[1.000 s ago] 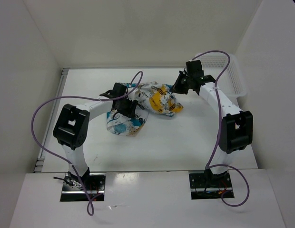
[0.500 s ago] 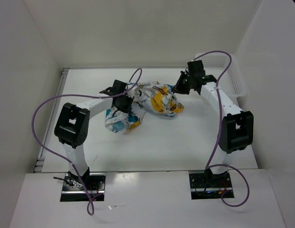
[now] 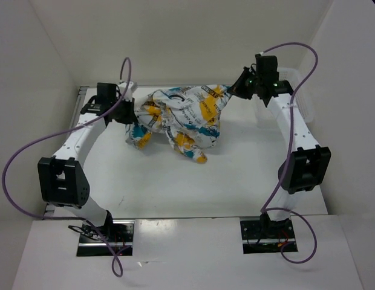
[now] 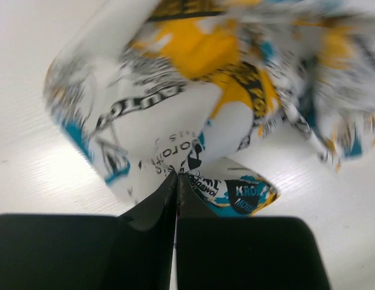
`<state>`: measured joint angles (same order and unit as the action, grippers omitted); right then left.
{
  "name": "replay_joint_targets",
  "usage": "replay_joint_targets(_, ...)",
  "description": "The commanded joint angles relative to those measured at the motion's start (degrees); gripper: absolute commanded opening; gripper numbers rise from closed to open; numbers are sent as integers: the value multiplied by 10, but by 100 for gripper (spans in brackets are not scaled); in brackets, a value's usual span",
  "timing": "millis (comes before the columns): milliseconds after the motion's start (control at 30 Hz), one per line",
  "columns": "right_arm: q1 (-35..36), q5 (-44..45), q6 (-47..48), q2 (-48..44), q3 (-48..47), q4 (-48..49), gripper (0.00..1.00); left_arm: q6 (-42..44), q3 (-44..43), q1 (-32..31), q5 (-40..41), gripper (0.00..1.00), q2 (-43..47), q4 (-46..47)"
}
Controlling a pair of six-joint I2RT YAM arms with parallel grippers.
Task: Fold and stack the shorts
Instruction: Flatten the shorts out
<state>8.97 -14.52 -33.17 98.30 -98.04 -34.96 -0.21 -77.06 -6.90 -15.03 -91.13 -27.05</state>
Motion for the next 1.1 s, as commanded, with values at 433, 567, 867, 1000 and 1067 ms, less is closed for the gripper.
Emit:
replay_joint_targets(433, -60, -45, -14, 67, -351, -71, 0, 2, -317, 185, -109, 0, -26, -35)
replay_joint_targets(567, -60, -50, 10, -41, -235, -63, 0, 2, -330, 217, -128, 0, 33, -68)
replay_joint_targets(867, -55, -45, -22, -246, 97, -14, 0, 2, -372, 234, -205, 0, -60, -60)
replay_joint_targets(1000, -42, -19, -52, -282, 209, 87, 0, 2, -479, 210, -211, 0, -193, -60)
replay_joint_targets(1067, -18, 20, -47, -296, 276, 131, 0, 2, -541, 196, -196, 5, -275, -103)
